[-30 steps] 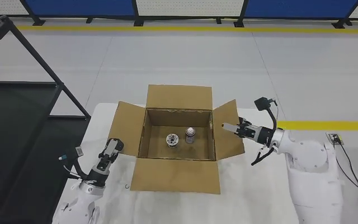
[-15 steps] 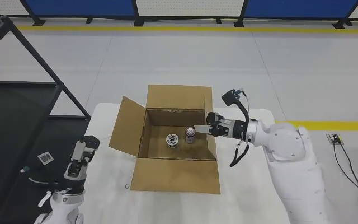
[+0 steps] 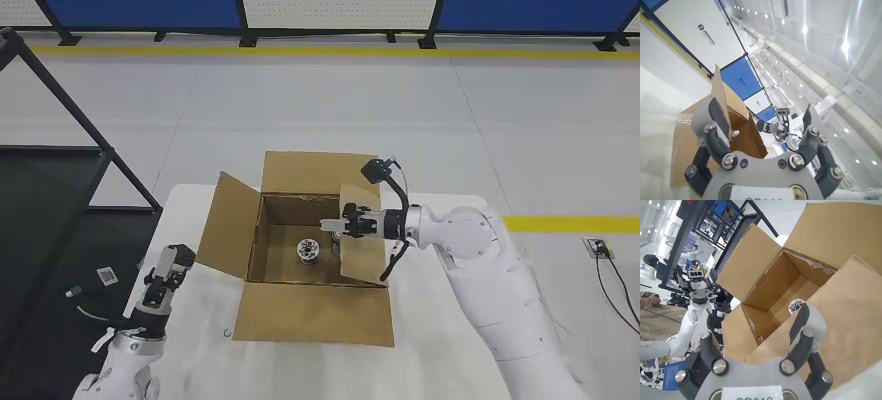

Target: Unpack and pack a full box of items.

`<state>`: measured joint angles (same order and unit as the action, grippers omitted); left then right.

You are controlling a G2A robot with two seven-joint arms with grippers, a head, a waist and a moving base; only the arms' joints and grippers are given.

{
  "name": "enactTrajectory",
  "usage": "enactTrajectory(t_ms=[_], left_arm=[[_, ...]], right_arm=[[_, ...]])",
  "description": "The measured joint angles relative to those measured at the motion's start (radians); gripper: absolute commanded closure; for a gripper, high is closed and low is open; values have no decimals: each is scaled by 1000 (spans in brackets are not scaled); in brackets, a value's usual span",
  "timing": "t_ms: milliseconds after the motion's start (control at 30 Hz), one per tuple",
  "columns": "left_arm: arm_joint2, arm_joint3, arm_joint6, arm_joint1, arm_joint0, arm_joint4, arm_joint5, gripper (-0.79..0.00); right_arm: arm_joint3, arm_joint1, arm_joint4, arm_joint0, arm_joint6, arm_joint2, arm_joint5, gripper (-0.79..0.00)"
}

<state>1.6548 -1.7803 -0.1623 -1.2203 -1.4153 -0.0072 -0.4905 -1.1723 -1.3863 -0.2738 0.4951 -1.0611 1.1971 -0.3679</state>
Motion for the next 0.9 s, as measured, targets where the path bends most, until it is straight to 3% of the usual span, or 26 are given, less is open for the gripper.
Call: enactTrajectory(t_ms=[467,900], left_arm=[[-129,-51,-91,-5,35,70,-7,-785],[-286,46,-168,-20,209,116,127,-785]], right_arm=[[107,4,32,-28,28,-41,-12,-785],[186,13,58,-33,42,-58,-75,-785]])
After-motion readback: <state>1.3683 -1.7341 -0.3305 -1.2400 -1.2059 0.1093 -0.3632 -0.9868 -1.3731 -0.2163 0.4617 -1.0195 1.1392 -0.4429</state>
